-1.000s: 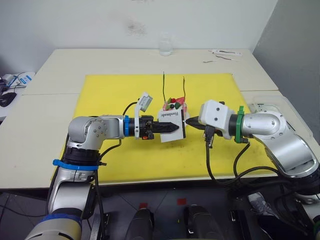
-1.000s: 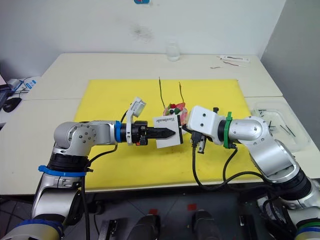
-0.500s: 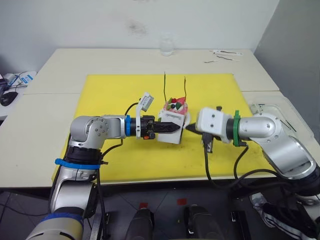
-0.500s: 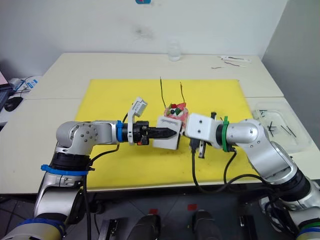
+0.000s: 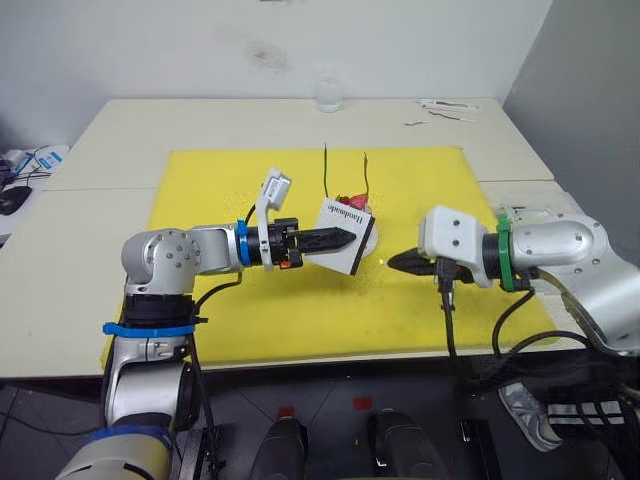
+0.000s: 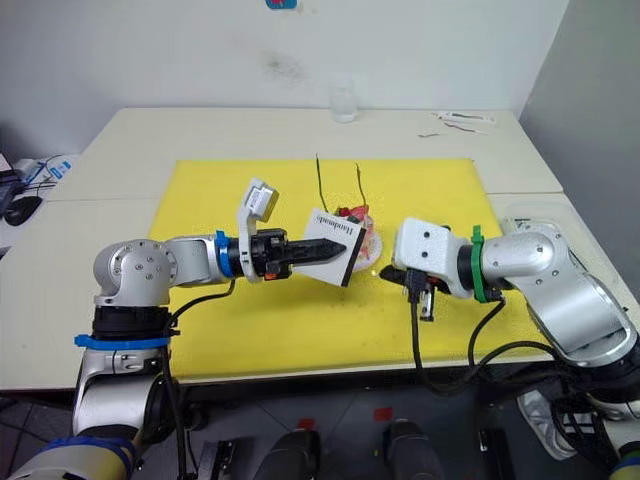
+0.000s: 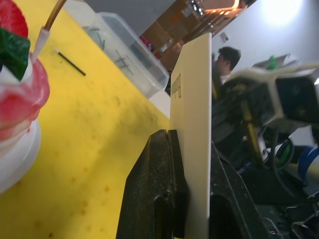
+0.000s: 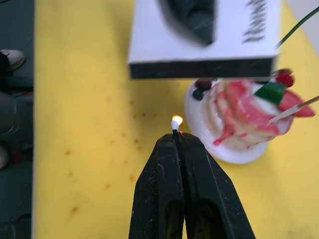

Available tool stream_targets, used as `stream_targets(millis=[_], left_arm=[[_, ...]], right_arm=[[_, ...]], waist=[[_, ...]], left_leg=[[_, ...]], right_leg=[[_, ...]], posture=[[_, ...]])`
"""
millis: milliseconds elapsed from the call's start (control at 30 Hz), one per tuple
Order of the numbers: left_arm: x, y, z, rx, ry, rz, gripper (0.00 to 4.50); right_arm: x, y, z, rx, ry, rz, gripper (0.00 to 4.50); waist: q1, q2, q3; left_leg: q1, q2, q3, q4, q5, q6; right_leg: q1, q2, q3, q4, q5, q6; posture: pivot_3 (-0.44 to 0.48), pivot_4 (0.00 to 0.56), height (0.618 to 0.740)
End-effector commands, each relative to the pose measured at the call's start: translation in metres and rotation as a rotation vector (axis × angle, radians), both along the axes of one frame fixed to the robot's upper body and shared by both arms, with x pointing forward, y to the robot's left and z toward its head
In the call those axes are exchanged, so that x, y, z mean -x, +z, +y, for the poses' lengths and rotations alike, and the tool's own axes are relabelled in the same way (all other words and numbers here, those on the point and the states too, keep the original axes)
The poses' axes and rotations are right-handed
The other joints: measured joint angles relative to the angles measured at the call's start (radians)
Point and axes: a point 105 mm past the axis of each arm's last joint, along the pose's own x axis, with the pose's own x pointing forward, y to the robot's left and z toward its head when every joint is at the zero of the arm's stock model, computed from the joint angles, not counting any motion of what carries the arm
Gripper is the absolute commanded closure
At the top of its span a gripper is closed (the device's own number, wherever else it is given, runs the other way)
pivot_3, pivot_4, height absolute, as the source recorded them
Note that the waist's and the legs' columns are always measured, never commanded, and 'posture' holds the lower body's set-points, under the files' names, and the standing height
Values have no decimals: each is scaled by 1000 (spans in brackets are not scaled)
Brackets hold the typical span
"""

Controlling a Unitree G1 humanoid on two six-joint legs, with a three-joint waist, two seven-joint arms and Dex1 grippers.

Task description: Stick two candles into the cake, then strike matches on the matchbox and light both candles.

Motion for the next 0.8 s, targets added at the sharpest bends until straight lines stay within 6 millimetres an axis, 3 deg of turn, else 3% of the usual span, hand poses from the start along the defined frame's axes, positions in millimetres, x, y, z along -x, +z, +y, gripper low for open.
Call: stream_targets(millis=[33, 267, 400, 633, 800], left_arm=[[3, 6, -3, 7, -10, -40, 4024], [-1, 8, -2, 12, 19, -41, 4024], [-5, -1, 12, -34, 70, -31, 4024], [17, -16, 25, -105, 23, 8, 4024], [21, -21, 24, -109, 24, 6, 4024]], right_arm=[[-1, 18, 6, -46, -13, -91, 4438], [0, 13, 9, -63, -21, -87, 4438], [2, 14, 6, -62, -22, -84, 4438], [-17, 55, 29, -272, -48, -143, 4438], [-48, 82, 53, -411, -110, -242, 4438]], waist=[[1, 0, 0], [1, 0, 0], [1, 0, 0], [-13, 0, 0], [-8, 0, 0]], left_leg=[[0, 0, 0, 0, 0, 0], [-1, 0, 0, 0, 0, 0], [-1, 0, 0, 0, 0, 0], [0, 1, 0, -1, 0, 0], [1, 0, 0, 0, 0, 0]], right_leg=[[0, 0, 0, 0, 0, 0], [0, 0, 0, 0, 0, 0], [0, 0, 0, 0, 0, 0], [-1, 0, 0, 2, 0, 0], [0, 0, 0, 2, 0, 0]], posture=[[0, 150, 740], [0, 150, 740], [0, 150, 740], [0, 150, 740], [0, 150, 740]])
